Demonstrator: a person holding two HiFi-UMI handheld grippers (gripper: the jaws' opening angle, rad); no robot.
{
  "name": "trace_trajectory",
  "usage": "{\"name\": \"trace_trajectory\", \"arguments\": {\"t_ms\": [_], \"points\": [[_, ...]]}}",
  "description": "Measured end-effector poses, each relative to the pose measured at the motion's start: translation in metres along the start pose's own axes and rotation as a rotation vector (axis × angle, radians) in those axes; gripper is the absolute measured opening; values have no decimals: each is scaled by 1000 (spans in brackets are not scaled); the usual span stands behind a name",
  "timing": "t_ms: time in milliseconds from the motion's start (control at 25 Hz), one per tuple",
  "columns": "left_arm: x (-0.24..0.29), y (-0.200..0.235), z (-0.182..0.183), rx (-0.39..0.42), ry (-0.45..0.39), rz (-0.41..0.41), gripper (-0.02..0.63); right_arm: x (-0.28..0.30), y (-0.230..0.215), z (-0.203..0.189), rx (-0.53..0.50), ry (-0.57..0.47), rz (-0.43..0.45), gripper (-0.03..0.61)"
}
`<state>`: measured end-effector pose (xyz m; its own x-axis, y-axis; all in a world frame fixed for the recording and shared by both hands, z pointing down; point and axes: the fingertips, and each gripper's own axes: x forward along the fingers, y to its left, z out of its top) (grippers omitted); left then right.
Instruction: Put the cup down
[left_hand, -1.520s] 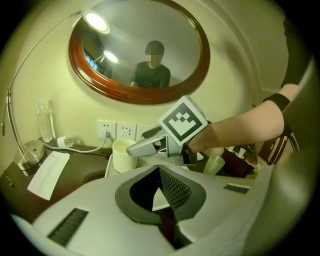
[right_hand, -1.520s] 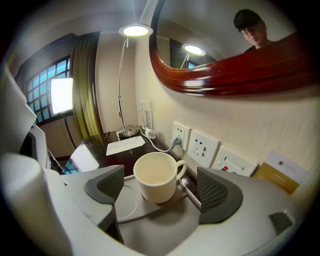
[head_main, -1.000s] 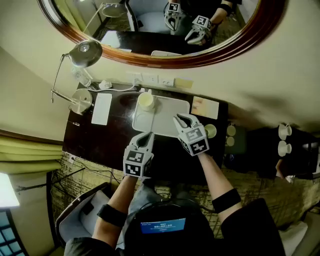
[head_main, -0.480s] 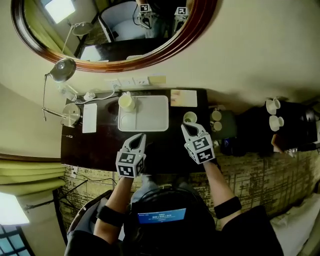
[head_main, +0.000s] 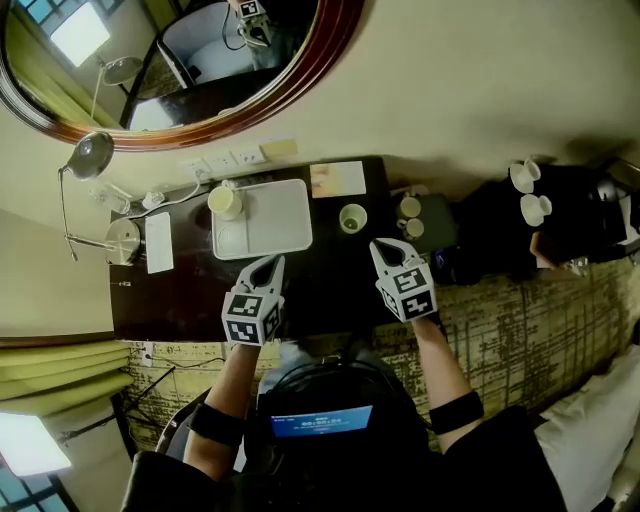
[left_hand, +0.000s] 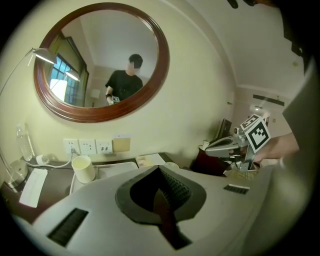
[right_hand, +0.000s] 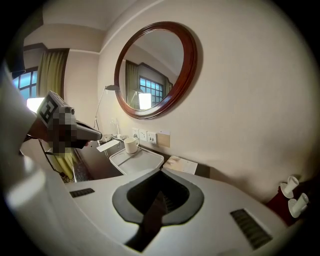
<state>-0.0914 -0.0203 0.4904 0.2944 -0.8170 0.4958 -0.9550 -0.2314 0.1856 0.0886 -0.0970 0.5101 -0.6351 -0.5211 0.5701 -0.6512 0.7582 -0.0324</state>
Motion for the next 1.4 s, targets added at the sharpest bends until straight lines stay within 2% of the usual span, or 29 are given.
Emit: {"name": "trace_trajectory", "arguments": {"t_ms": [200, 520, 680, 760, 840, 960, 1240, 1400], "points": [[2, -13, 1, 36, 4, -10, 1, -6, -3, -11, 16, 10, -3, 8], [4, -17, -7, 27, 21, 1, 1, 10, -8, -25, -12, 59, -8, 34], [8, -18, -7, 31, 31, 8, 1, 22, -14, -30, -35, 94, 4, 193], [10, -20, -6, 33, 33, 7, 1, 26, -18, -29, -41, 99, 4, 231], [13, -21, -6, 33, 36, 3, 1, 30, -19, -27, -56, 107, 11, 337], [17, -24, -7, 36, 45, -3, 1, 38, -16, -37, -88, 157, 43, 419], [30, -30, -7, 42, 53, -16, 1, 62, -28, -39, -155, 217, 63, 499], [36, -34, -11, 49, 67, -24, 1, 83, -34, -48, -165, 275, 85, 511]]}}
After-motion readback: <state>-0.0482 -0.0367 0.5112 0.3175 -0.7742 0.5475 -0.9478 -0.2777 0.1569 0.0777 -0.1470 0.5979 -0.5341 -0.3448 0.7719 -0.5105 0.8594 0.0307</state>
